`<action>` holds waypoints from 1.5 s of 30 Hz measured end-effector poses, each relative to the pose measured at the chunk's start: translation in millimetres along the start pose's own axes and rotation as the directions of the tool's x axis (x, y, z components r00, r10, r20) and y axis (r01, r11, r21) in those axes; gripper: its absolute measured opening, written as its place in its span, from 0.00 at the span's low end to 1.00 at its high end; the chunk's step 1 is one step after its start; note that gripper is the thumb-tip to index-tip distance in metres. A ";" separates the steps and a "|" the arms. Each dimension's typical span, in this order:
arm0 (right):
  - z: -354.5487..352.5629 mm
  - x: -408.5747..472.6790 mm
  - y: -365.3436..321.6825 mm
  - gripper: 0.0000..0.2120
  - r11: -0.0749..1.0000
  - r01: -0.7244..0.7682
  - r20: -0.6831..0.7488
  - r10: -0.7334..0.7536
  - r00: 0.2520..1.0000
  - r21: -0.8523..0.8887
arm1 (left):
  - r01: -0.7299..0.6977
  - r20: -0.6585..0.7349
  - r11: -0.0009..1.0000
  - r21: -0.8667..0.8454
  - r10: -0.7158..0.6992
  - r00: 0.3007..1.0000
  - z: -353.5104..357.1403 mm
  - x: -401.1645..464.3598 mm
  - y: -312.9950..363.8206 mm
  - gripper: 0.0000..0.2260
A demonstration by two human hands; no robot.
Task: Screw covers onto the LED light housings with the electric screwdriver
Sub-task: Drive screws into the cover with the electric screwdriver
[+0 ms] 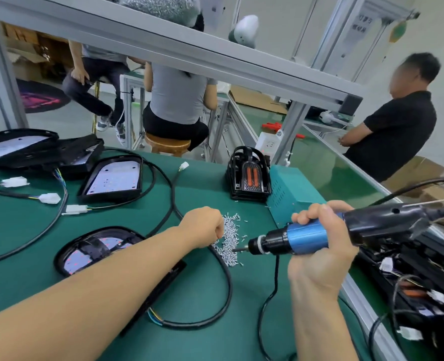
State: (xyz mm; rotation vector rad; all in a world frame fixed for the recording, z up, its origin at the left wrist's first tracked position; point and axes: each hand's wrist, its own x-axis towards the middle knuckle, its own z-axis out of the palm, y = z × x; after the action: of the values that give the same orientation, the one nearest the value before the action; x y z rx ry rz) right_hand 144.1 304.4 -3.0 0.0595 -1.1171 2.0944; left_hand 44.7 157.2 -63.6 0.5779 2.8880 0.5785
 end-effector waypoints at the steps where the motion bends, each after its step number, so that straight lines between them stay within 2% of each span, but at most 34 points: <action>1: -0.7 2.5 1.2 0.07 1.000 0.004 -0.002 -0.004 1.000 -0.005 | -0.004 0.015 1.000 0.009 0.004 1.000 1.9 2.1 0.2 0.13; 7: -1.4 11.0 12.4 0.12 0.994 -0.052 -0.002 0.052 0.999 -0.096 | -0.062 0.062 0.996 0.066 0.058 0.996 1.1 3.8 -1.4 0.14; 10: -0.9 11.9 16.6 0.19 0.989 -0.139 0.016 0.140 0.990 -0.041 | -0.037 0.067 0.998 0.054 0.034 0.997 -0.9 5.2 -3.7 0.12; 14: 1.0 13.8 17.9 0.25 0.978 -0.204 0.032 0.206 0.978 -0.051 | -0.017 0.049 0.999 0.036 0.016 0.999 -0.4 4.5 -4.9 0.10; 22: -3.1 13.5 10.7 0.18 0.965 -0.262 0.074 0.263 0.962 -0.024 | -0.031 -0.009 1.000 -0.003 0.031 0.999 2.6 -2.4 -6.1 0.09; 25: -1.5 11.4 4.8 0.21 0.965 -0.251 0.093 0.258 0.962 -0.080 | -0.026 -0.053 0.997 -0.074 0.022 0.998 -0.1 -8.5 -8.3 0.07; 28: 1.9 10.7 0.5 0.25 0.954 -0.289 0.091 0.296 0.951 -0.085 | -0.032 -0.137 0.974 -0.226 0.001 0.991 -9.2 -19.3 -13.2 0.06; 30: 3.8 11.0 -1.5 0.25 0.942 -0.329 0.093 0.333 0.938 -0.060 | -0.043 -0.185 0.939 -0.342 -0.023 0.983 -17.8 -31.9 -19.2 0.06; 32: 6.0 10.7 -2.2 0.19 0.930 -0.367 0.110 0.367 0.924 -0.019 | -0.059 -0.218 0.879 -0.473 -0.052 0.975 -25.1 -48.1 -27.1 0.06; 36: 20.8 10.3 -4.4 0.11 0.910 -0.410 0.193 0.394 0.899 0.054 | -0.078 -0.241 0.658 -0.749 -0.161 0.957 -31.0 -80.6 -43.0 0.06; 38: 33.5 7.1 -2.1 0.10 0.905 -0.419 0.223 0.393 0.892 0.079 | -0.084 -0.238 0.590 -0.803 -0.188 0.953 -31.6 -95.0 -47.6 0.07; 40: 47.4 1.6 0.9 0.15 0.909 -0.401 0.221 0.371 0.902 0.112 | -0.101 -0.239 0.537 -0.837 -0.194 0.951 -32.6 -108.7 -50.6 0.07; 45: 83.2 -16.7 5.9 0.15 0.934 -0.279 0.204 0.235 0.950 0.224 | -0.133 -0.281 0.482 -0.866 -0.250 0.927 -35.7 -136.8 -60.3 0.06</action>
State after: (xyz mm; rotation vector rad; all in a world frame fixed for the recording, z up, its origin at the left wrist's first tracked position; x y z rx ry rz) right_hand 128.4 231.6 38.3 0.2333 -0.9961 2.5007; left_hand 142.0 39.5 -46.6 0.1784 2.3151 2.1689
